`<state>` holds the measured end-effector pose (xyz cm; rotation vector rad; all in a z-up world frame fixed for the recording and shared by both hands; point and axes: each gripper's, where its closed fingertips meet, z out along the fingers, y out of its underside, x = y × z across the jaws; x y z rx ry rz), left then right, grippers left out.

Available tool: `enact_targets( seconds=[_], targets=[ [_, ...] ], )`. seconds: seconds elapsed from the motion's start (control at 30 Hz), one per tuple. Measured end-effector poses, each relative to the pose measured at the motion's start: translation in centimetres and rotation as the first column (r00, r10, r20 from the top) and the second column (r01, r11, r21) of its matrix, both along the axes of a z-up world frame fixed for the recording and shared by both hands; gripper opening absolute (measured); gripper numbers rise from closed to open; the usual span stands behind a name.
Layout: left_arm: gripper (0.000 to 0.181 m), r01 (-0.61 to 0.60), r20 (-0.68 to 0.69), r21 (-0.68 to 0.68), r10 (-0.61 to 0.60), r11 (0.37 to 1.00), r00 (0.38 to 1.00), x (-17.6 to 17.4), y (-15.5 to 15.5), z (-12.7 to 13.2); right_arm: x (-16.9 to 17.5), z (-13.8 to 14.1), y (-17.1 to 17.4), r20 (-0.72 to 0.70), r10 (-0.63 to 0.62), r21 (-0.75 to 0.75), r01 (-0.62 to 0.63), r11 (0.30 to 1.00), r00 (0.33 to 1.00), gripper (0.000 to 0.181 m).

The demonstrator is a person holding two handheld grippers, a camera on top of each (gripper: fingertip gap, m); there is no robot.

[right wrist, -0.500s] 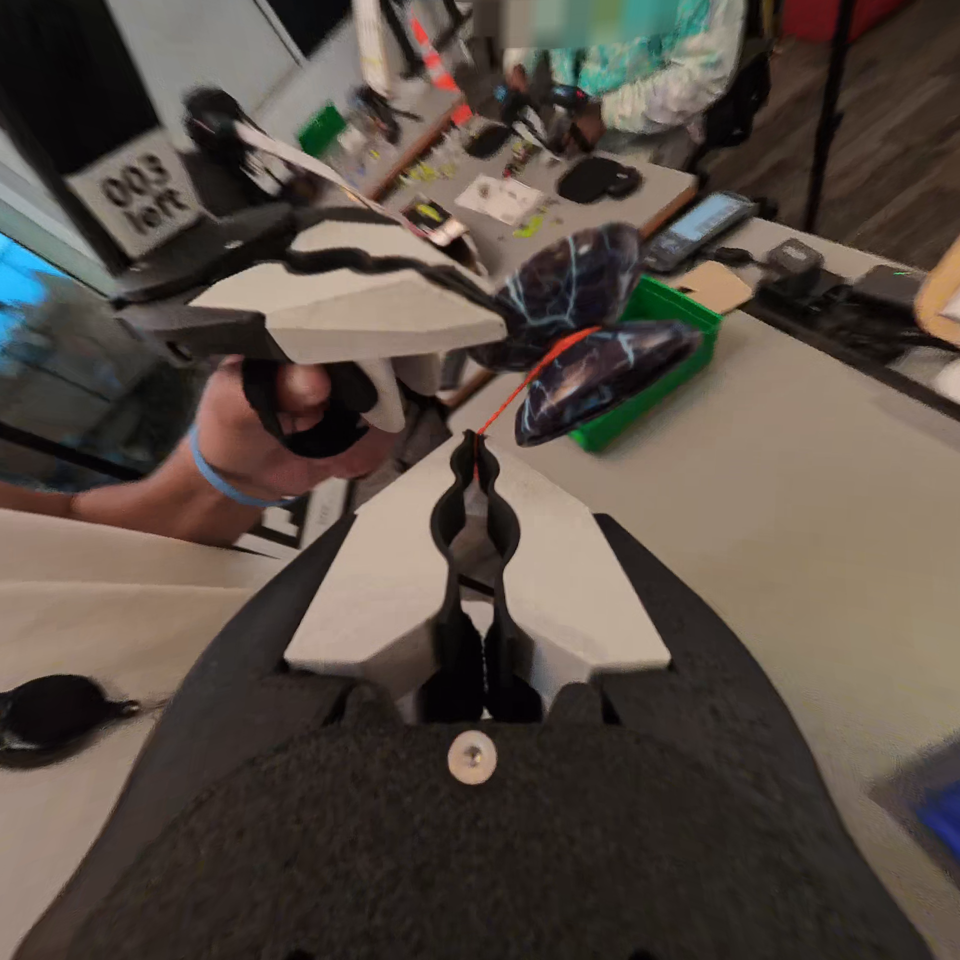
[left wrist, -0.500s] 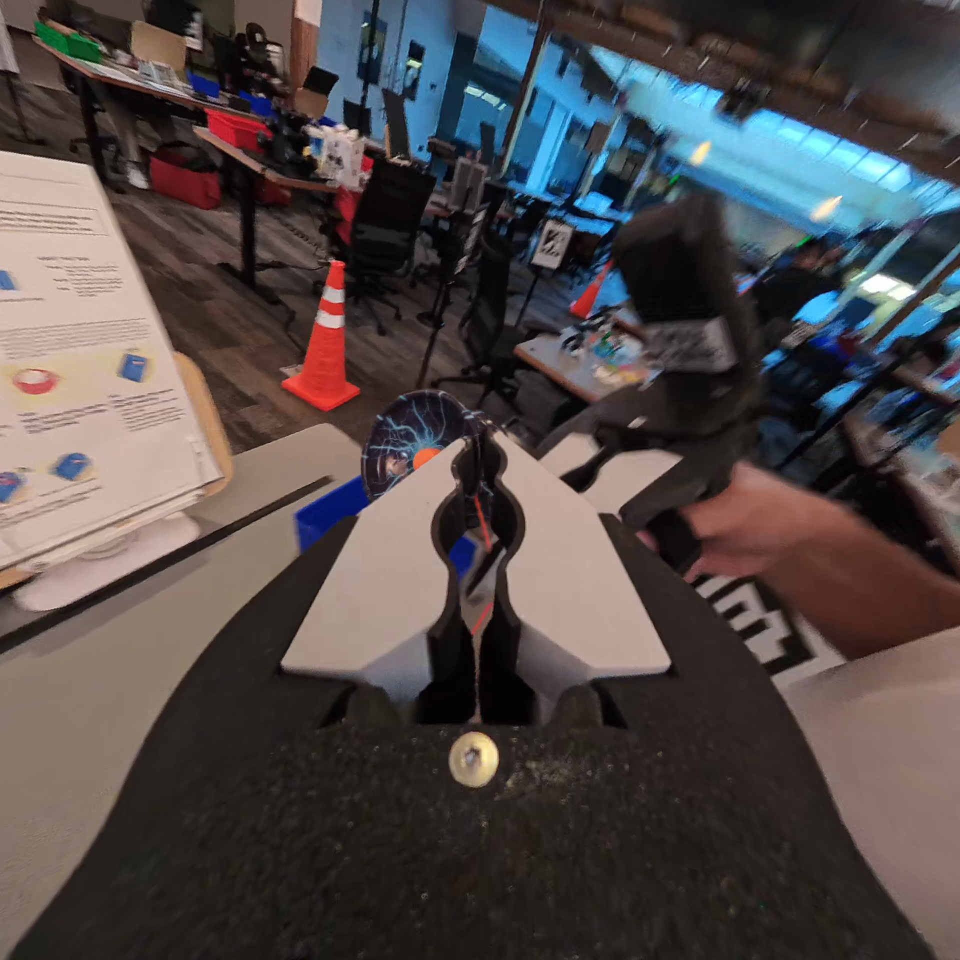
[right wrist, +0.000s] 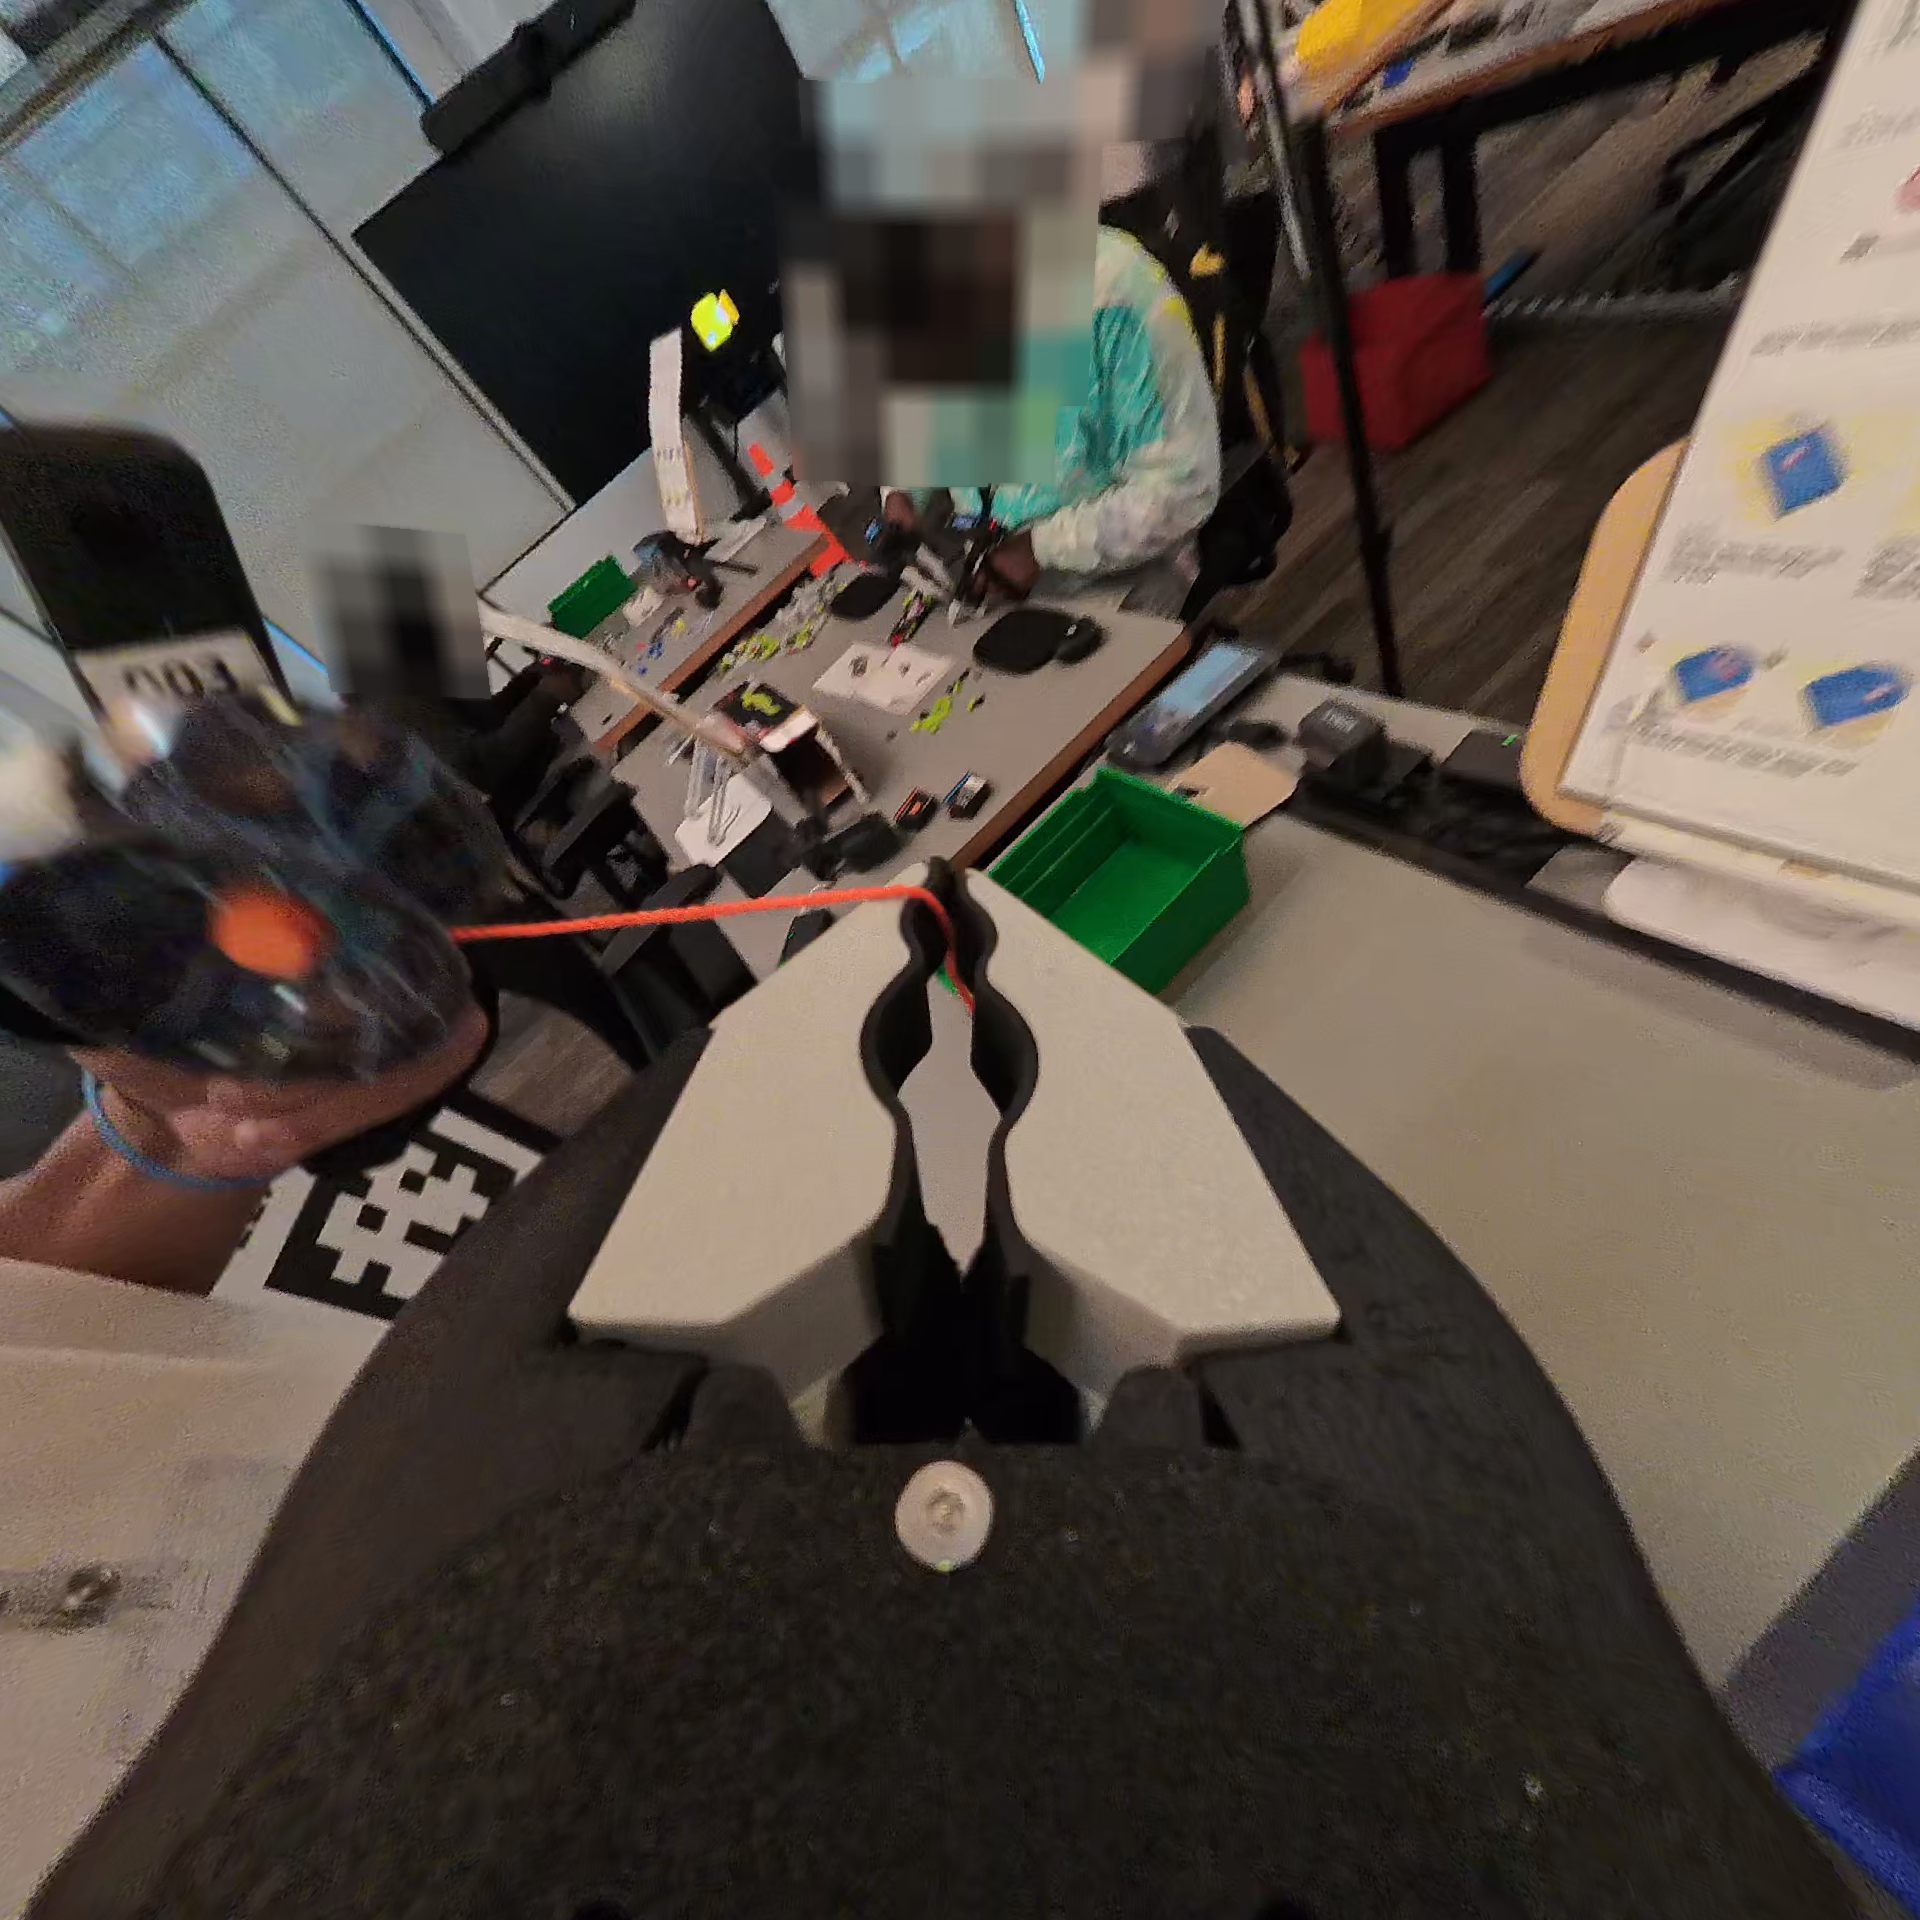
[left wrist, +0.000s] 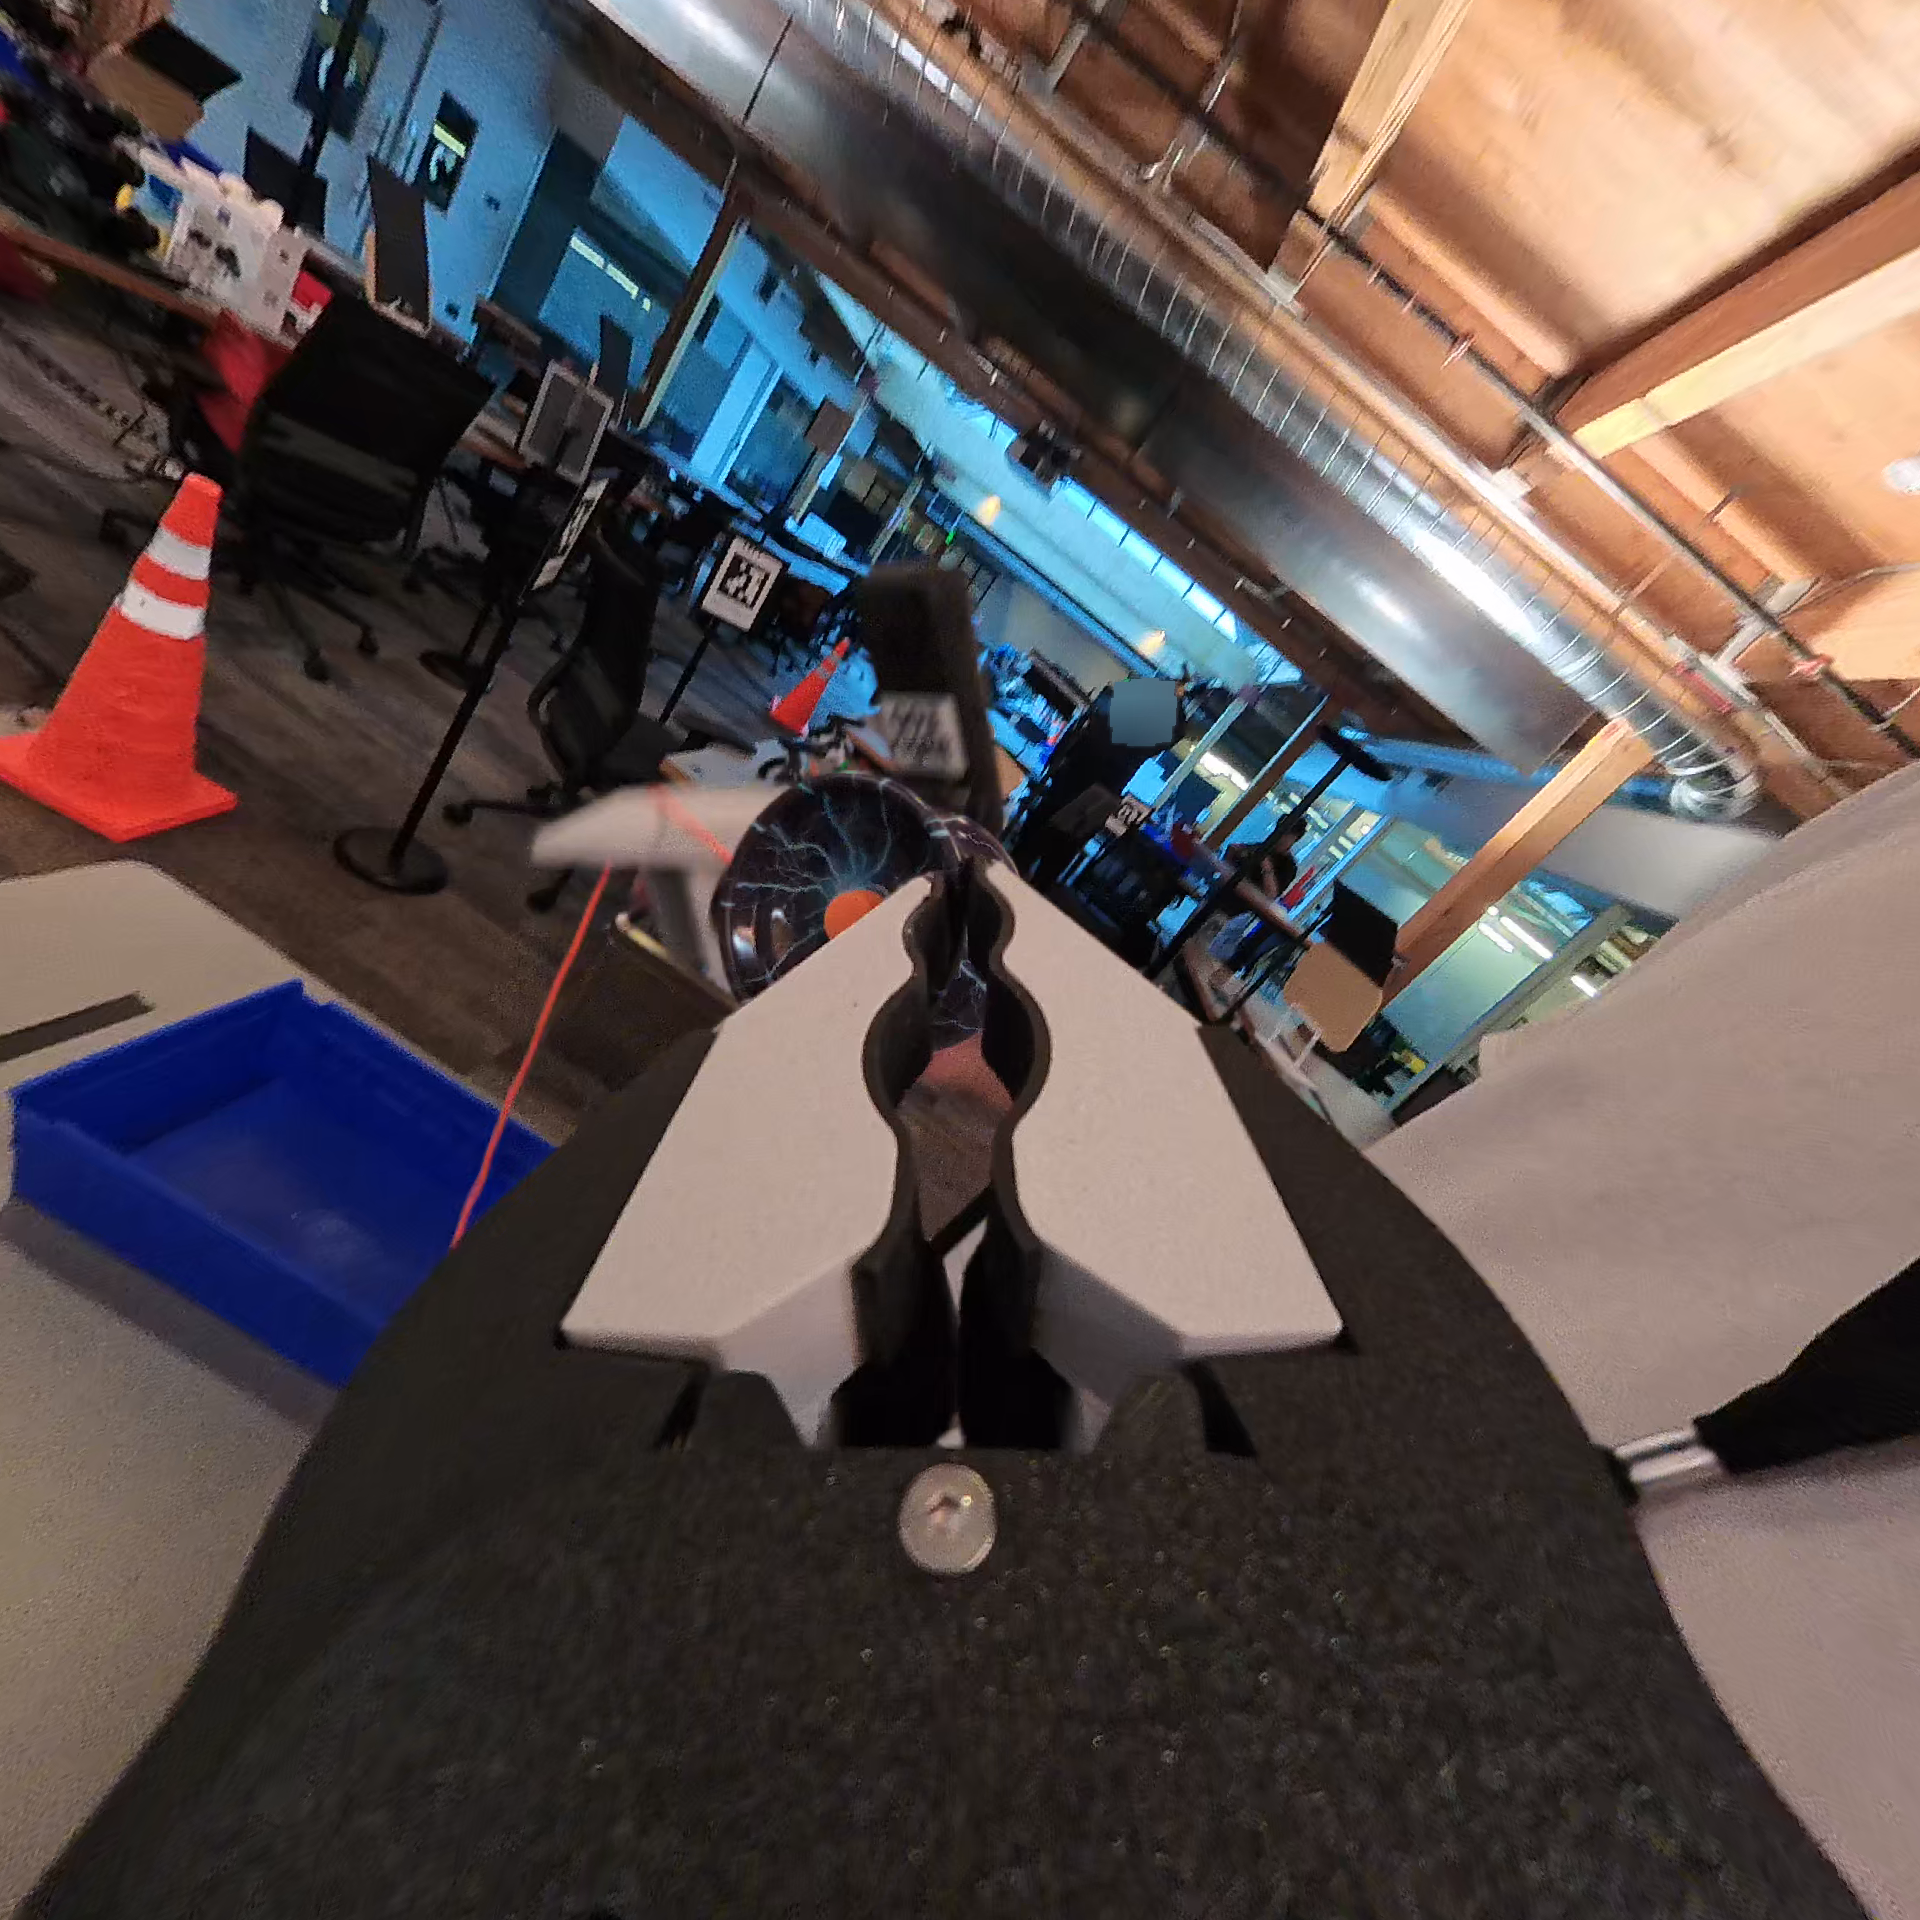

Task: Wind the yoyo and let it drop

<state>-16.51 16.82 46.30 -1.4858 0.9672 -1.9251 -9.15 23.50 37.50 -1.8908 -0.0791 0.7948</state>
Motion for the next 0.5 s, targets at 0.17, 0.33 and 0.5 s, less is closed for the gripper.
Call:
enact_targets(
  seconds=[0.17,0.33,0.5],
  targets=[
    [0.000,-0.080,-0.130,0.076,0.089,0.994,0.987,-0.4,1.5,-3.8,2.6,6.2,0.1,0.053,-0.035,0.083,0.031,0.996,0.998,0.000],
    [0.000,-0.184,-0.194,0.222,0.229,0.957,0.954,-0.3,3.6,-5.3,-0.1,9.9,-2.4,0.082,0.048,0.095,-0.056,0.994,0.995,0.000],
    [0.000,-0.323,-0.172,0.262,0.373,0.910,0.912,0.8,6.7,-5.0,-7.9,10.0,-6.2,-0.009,0.277,0.052,-0.276,0.960,0.961,0.000]
  ],
)
